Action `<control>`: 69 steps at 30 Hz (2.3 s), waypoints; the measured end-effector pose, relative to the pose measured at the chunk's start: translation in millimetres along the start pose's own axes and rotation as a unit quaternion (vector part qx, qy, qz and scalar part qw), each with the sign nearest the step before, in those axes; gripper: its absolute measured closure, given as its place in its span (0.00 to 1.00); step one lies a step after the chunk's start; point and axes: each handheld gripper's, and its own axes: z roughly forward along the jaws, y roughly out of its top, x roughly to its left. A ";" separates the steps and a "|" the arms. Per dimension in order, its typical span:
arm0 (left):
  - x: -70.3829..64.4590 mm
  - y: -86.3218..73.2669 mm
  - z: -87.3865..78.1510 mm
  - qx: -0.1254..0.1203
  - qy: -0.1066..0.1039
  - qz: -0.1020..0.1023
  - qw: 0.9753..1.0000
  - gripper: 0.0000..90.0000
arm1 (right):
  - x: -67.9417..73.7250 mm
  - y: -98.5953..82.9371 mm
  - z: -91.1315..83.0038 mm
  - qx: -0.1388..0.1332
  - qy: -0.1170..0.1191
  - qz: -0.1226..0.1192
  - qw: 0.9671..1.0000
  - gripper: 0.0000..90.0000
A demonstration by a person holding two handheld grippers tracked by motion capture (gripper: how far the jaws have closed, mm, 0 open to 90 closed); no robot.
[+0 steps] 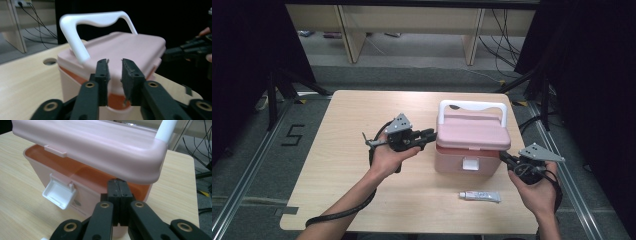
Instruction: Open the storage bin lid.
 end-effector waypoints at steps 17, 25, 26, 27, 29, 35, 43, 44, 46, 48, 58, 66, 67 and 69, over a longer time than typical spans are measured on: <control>-28.8 -30.0 19.1 0.001 -0.054 0.073 0.996 0.99 | -0.7 8.3 -1.4 -0.016 -0.009 -0.006 1.000 1.00; -34.4 -32.4 35.6 0.011 -0.067 0.077 0.995 0.99 | -1.6 12.0 -0.4 -0.035 -0.017 -0.008 0.999 1.00; -35.2 -33.1 37.4 0.009 -0.068 0.074 0.995 0.99 | -2.5 12.6 -0.2 -0.037 -0.019 -0.013 0.999 1.00; -35.9 -33.8 39.1 0.011 -0.070 0.074 0.995 0.99 | -2.6 12.8 0.1 -0.038 -0.020 -0.014 0.999 1.00; -38.2 -35.3 42.6 0.011 -0.070 0.073 0.995 0.99 | -2.4 13.4 0.4 -0.037 -0.019 -0.009 0.999 1.00; -40.4 -36.2 51.3 0.007 -0.072 0.072 0.995 0.99 | -3.7 17.0 -0.2 -0.037 -0.016 -0.016 0.999 1.00; -45.1 -37.4 60.4 0.003 -0.084 0.077 0.993 0.99 | -4.6 21.0 0.0 -0.040 -0.021 -0.017 0.999 1.00; -45.5 -37.6 61.5 0.004 -0.085 0.078 0.993 0.99 | -5.0 21.5 0.6 -0.041 -0.021 -0.020 0.999 1.00; -46.6 -38.6 63.6 0.002 -0.086 0.076 0.993 0.99 | -2.8 22.3 0.1 -0.035 -0.020 -0.003 0.999 1.00; -48.3 -40.2 65.7 0.002 -0.091 0.077 0.993 0.99 | -3.4 23.4 0.9 -0.039 -0.020 -0.009 0.999 1.00; -53.7 -49.0 78.6 0.012 -0.102 0.100 0.990 0.99 | 0.1 24.7 2.5 -0.048 -0.028 0.008 0.998 1.00; -54.8 -56.2 86.9 0.013 -0.100 0.106 0.989 0.99 | -3.1 28.9 2.4 -0.055 -0.030 -0.008 0.998 1.00; -54.4 -57.1 88.0 0.012 -0.102 0.105 0.989 0.99 | -3.6 29.4 3.0 -0.057 -0.035 -0.013 0.998 1.00; -53.8 -58.2 88.4 0.019 -0.097 0.108 0.989 0.99 | -3.2 30.4 2.8 -0.054 -0.030 -0.009 0.998 1.00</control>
